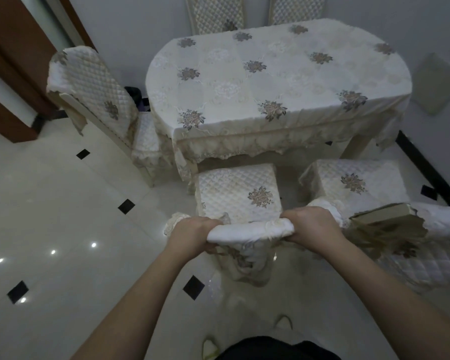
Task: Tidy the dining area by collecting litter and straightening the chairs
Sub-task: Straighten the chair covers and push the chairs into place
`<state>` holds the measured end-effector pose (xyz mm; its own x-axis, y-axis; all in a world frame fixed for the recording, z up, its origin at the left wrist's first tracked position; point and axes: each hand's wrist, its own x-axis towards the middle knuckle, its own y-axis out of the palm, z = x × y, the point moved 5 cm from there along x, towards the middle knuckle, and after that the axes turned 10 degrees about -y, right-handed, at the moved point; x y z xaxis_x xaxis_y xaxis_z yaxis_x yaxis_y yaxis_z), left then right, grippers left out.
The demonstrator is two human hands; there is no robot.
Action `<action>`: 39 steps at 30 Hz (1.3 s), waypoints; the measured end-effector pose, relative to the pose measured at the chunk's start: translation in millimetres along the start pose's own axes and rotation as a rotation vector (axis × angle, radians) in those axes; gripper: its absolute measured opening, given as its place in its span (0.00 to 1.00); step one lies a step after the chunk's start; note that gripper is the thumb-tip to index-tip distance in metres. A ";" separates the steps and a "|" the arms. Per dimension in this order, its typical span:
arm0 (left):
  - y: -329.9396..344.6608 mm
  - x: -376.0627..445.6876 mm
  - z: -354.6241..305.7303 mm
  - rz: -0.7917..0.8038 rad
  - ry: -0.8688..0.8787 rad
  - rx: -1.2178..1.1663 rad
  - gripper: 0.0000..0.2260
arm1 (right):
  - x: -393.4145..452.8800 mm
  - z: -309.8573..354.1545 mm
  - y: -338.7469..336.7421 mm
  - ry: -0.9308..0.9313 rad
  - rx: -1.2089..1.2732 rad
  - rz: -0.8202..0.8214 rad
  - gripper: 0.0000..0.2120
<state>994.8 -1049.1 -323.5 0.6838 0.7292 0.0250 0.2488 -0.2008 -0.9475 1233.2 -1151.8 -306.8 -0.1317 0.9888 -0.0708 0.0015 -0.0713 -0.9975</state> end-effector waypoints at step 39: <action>20.8 88.8 -34.6 0.005 -0.080 0.218 0.14 | 37.1 -102.6 4.0 -0.046 0.116 -0.018 0.16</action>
<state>1084.4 -1011.1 -330.0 0.6256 0.7801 0.0032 0.0860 -0.0649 -0.9942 1330.0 -1101.9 -314.2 -0.1759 0.9831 -0.0500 -0.1158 -0.0711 -0.9907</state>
